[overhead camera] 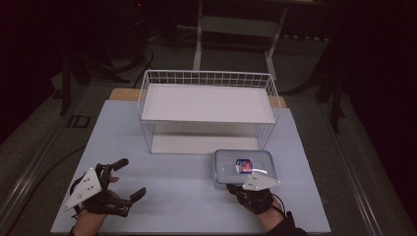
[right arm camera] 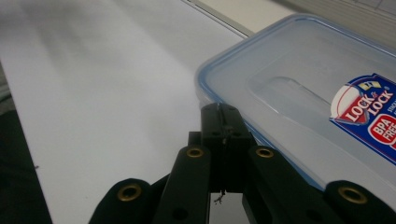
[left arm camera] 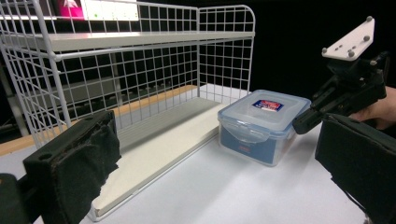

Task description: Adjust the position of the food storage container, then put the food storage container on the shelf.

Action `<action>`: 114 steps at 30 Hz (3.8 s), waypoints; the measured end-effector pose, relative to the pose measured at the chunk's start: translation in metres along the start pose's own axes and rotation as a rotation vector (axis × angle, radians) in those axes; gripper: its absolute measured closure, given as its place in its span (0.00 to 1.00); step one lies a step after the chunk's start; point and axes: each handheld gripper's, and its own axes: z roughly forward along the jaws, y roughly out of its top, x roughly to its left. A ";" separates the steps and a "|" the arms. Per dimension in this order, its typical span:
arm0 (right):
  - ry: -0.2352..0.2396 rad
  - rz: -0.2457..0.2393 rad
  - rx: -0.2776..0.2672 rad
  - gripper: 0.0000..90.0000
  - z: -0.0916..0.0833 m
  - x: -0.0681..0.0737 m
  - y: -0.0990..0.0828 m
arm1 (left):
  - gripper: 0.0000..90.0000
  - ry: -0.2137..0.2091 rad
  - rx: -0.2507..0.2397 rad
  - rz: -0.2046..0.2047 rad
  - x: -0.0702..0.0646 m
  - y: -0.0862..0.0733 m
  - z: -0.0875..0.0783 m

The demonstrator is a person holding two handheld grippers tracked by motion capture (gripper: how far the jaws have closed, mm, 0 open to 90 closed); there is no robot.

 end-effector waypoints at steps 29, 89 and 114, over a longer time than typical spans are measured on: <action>-0.350 0.206 -0.002 1.00 -0.062 -0.113 -0.041 | 0.00 -0.027 0.020 -0.011 -0.001 -0.003 0.004; -0.169 0.087 -0.064 0.88 -0.002 -0.060 0.014 | 0.00 -0.066 0.090 -0.024 -0.003 -0.003 0.011; -0.177 -0.074 -0.358 0.24 -0.052 -0.026 0.031 | 0.00 -0.115 0.358 -0.341 -0.004 0.021 0.088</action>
